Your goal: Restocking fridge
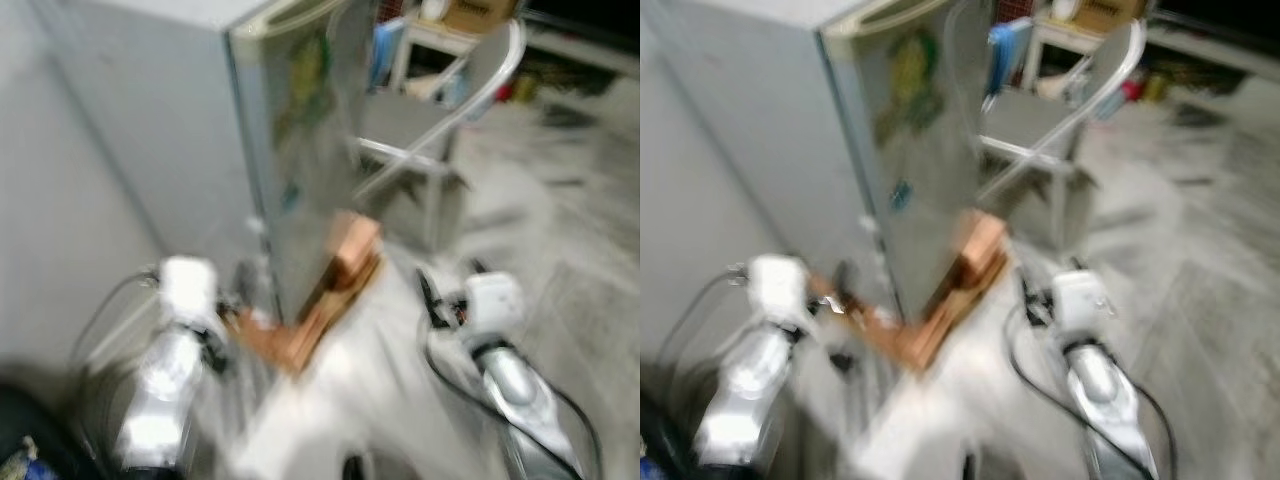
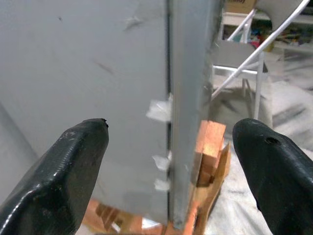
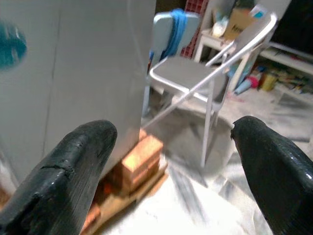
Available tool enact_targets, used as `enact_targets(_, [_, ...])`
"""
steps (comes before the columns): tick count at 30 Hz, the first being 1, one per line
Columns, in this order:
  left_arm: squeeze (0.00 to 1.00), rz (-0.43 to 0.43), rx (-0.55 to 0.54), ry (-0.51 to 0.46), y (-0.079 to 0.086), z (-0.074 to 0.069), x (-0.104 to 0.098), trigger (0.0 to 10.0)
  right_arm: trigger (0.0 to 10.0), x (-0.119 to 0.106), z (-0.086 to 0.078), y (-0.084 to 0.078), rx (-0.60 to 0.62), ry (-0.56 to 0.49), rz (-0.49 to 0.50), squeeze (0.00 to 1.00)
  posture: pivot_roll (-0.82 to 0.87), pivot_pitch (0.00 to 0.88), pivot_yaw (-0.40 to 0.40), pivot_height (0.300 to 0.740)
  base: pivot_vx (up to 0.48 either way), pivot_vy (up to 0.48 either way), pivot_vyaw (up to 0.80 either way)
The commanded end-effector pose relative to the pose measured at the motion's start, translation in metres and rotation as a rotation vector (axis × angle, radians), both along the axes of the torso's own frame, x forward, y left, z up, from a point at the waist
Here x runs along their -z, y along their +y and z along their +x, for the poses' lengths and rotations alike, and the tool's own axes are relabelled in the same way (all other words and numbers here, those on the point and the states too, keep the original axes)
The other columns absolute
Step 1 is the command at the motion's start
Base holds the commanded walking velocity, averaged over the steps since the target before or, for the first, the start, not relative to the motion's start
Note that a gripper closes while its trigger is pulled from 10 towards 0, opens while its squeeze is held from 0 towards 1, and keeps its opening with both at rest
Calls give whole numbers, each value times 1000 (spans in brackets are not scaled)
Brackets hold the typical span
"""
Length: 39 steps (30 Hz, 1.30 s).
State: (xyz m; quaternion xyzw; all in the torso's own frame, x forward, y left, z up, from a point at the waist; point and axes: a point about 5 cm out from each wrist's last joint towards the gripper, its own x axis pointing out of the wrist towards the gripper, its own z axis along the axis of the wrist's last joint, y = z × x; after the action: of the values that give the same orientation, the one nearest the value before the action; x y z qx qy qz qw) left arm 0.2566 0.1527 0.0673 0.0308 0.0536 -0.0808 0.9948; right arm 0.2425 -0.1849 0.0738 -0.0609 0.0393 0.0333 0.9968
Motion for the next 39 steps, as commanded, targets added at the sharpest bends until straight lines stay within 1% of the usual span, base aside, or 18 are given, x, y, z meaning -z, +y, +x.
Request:
enact_targets(1, [0, 4, -21, -2, 9, -1, 0, 10000, 10000, -4, 3, 7, -21, -19, 6, 0, 8, 49, -4, 740, 0, 0, -800])
enact_targets(7, [0, 0, -23, 3, 9, -3, 0, 10000, 10000, -5, 4, 7, -23, -21, 5, 0, 10, 50, -6, 740, 0, 0, -758])
enact_targets(10, [0, -7, -4, 10, 6, -3, 1, 10000, 10000, -5, 4, 7, -22, -18, 4, 0, 9, 58, -7, 740, 0, 0, -719])
enact_targets(17, [0, -16, 6, 7, 4, -1, 0, 10000, 10000, -5, 5, 8, -23, -16, 5, 0, 6, 61, -5, 740, 0, 0, -800])
enact_targets(25, [0, -9, 18, 9, 5, 2, -1, 10000, 10000, -4, 4, 7, -19, -14, 5, 0, 0, 66, 0, 740, 0, 0, 0])
enact_targets(28, [0, -7, 30, 14, 4, 5, 0, 10000, 10000, -3, 3, 8, -21, -2, 2, 0, 3, 71, -4, 740, 0, 0, -800])
enact_targets(29, [0, -1, 36, 11, 3, 8, 0, 10000, 10000, -3, 4, 7, -22, -5, -3, 0, 7, 73, -5, 740, 0, 0, -800])
enact_targets(30, [0, 11, 37, -1, 1, 15, -2, 10000, 10000, -6, 4, 7, -27, -16, -13, 0, 3, 77, -3, 740, 0, 0, -694])
enact_targets(31, [0, 11, 37, -1, 1, 15, -2, 10000, 10000, -6, 4, 7, -27, -16, -13, 0, 3, 77, -3, 740, 0, 0, -694])
enact_targets(32, [0, 21, 24, -12, 1, 20, -4, 10000, 10000, -8, 5, 6, -29, -24, -18, 0, -2, 79, 0, 740, 0, 0, -656])
enact_targets(33, [0, 23, 15, -14, 2, 23, -4, 10000, 10000, -9, 5, 5, -27, -27, -20, 0, -11, 80, 5, 740, 0, 0, 0])
enact_targets(36, [0, 21, -5, -18, 5, 29, -6, 10000, 10000, -13, 5, 1, -15, -37, -28, 0, -29, 88, 11, 740, 0, 0, 0])
enact_targets(37, [0, 21, -5, -18, 5, 29, -6, 10000, 10000, -13, 5, 1, -15, -37, -28, 0, -29, 88, 11, 740, 0, 0, 0])
enact_targets(39, [0, 54, -46, -28, 10, 33, -5, 10000, 10000, -12, 3, 0, -11, -35, -28, 0, -34, 89, 13, 740, 0, 0, 0])
